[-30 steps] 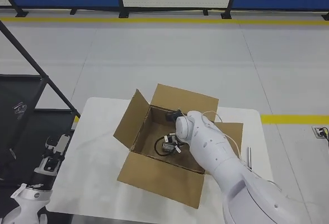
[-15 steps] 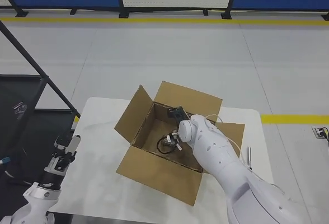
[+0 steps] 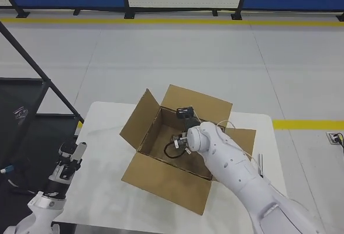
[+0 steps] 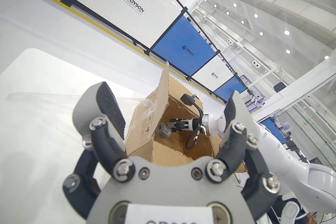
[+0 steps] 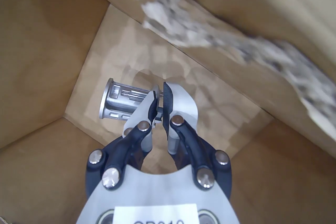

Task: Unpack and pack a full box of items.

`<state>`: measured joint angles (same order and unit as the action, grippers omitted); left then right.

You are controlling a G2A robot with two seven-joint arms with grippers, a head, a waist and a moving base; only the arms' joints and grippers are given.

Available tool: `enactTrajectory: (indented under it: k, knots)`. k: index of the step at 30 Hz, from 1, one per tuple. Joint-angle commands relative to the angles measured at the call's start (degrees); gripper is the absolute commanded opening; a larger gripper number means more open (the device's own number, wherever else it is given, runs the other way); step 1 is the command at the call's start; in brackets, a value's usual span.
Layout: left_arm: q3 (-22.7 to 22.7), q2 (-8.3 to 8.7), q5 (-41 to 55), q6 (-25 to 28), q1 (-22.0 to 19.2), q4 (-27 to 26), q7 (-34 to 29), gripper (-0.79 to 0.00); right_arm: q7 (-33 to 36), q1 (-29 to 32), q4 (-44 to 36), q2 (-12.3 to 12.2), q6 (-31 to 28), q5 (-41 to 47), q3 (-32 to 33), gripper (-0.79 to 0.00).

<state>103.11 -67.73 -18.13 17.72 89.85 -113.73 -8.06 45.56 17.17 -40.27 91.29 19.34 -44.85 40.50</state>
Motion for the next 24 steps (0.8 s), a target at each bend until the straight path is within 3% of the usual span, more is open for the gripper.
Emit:
enactTrajectory:
  k: [1, 4, 8, 11, 18, 24]
  knots:
    - [-0.3, -0.04, -0.2, 0.0, 0.1, -0.2, 0.2, 0.0, 5.4, 3.8, -10.7, -2.6, 6.2, -6.6, 1.6, -0.785]
    - [-0.6, -0.1, -0.7, 0.0, 0.4, -0.5, 0.5, 0.0, 14.0, 10.5, -26.1, -6.5, 10.5, -17.6, 4.6, -0.785]
    - [-1.1, -0.17, -1.2, -0.1, 0.5, -0.7, 0.8, 0.0, 24.9, 18.8, -41.5, -10.4, 7.5, -29.6, 9.6, -0.785]
    - [-1.3, -0.21, -1.3, -0.2, 0.6, -0.8, 0.9, 0.0, 28.7, 22.7, -47.5, -11.8, 4.0, -33.8, 12.3, -0.785]
    - [-1.6, -0.32, -1.8, -0.3, 0.9, -1.1, 1.6, 0.0, 26.2, 24.9, -48.6, -11.8, 1.8, -32.7, 15.3, -0.785]
    - [-1.5, -0.39, -1.9, -0.3, 1.3, -1.4, 1.9, 0.0, 23.1, 20.1, -42.9, -10.0, 1.2, -30.6, 12.2, -0.785]
